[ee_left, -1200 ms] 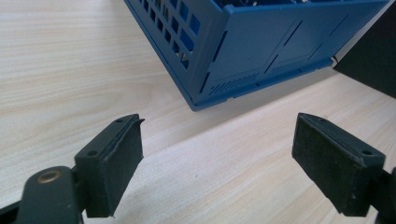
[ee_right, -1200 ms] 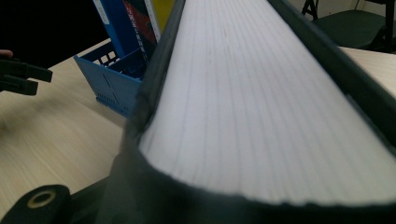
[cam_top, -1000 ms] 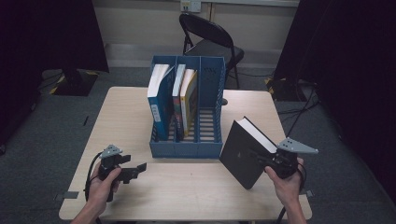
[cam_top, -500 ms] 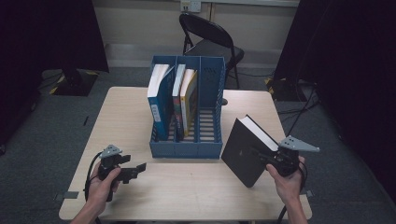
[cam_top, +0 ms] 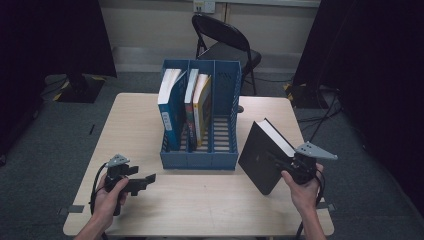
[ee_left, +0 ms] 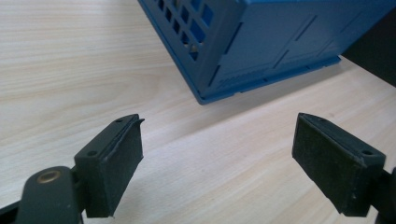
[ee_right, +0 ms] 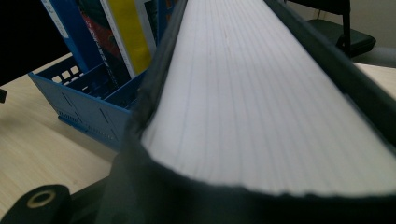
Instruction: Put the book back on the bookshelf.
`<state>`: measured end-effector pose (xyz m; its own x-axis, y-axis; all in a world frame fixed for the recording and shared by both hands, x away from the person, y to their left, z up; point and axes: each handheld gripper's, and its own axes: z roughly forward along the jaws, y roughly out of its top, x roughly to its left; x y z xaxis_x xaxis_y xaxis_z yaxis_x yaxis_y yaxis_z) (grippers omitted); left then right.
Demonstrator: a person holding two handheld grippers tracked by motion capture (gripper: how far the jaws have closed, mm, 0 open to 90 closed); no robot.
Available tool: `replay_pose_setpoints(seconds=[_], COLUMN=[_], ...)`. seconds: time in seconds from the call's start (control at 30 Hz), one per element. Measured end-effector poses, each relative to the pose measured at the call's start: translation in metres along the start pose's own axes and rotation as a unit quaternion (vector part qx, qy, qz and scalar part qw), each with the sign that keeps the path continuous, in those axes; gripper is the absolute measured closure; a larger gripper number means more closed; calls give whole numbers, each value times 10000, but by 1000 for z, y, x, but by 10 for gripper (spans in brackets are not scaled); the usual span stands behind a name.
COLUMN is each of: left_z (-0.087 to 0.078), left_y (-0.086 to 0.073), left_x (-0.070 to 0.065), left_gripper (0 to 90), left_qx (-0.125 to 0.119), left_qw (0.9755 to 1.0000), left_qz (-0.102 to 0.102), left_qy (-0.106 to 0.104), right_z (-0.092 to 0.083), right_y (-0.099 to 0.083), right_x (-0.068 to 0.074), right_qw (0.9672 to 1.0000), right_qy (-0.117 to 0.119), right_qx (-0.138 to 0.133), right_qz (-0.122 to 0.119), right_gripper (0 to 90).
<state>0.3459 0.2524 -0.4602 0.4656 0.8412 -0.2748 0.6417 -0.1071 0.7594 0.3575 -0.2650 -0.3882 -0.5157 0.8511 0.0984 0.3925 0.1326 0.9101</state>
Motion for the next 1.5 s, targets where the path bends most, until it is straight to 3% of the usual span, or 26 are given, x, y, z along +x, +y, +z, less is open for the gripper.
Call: replay_pose_setpoints(seconds=[0.13, 0.37, 0.5, 0.83, 1.03, 1.27, 1.5], left_z=[0, 1, 0, 1, 1, 1, 2], left_y=[-1, -1, -2, -1, -1, -2, -1], left_x=[1, -2, -2, -2, -1, -2, -1], left_gripper=[158, 159, 158, 159, 158, 159, 159], left_qx=[59, 116, 97, 133, 135, 122, 148], left_qw=[9999, 9998, 9998, 9997, 9998, 9998, 9997], left_qz=[25, 151, 126, 147, 131, 113, 126], left_qy=[85, 79, 80, 108, 103, 112, 112], right_z=[0, 0, 1, 3, 2, -3, -2], right_y=[-1, 2, 4, 8, 10, 25, 27], right_x=[5, 13, 17, 18, 21, 28, 25], right_qw=[10000, 10000, 10000, 9999, 9999, 9999, 9997], right_qy=[-25, -40, -37, -90, -114, -124, -208], right_qx=[-18, 27, 24, 64, 51, 16, 90], right_qz=[-51, -30, -41, 22, 15, -93, 73], right_gripper=[519, 486, 471, 437, 440, 479, 487])
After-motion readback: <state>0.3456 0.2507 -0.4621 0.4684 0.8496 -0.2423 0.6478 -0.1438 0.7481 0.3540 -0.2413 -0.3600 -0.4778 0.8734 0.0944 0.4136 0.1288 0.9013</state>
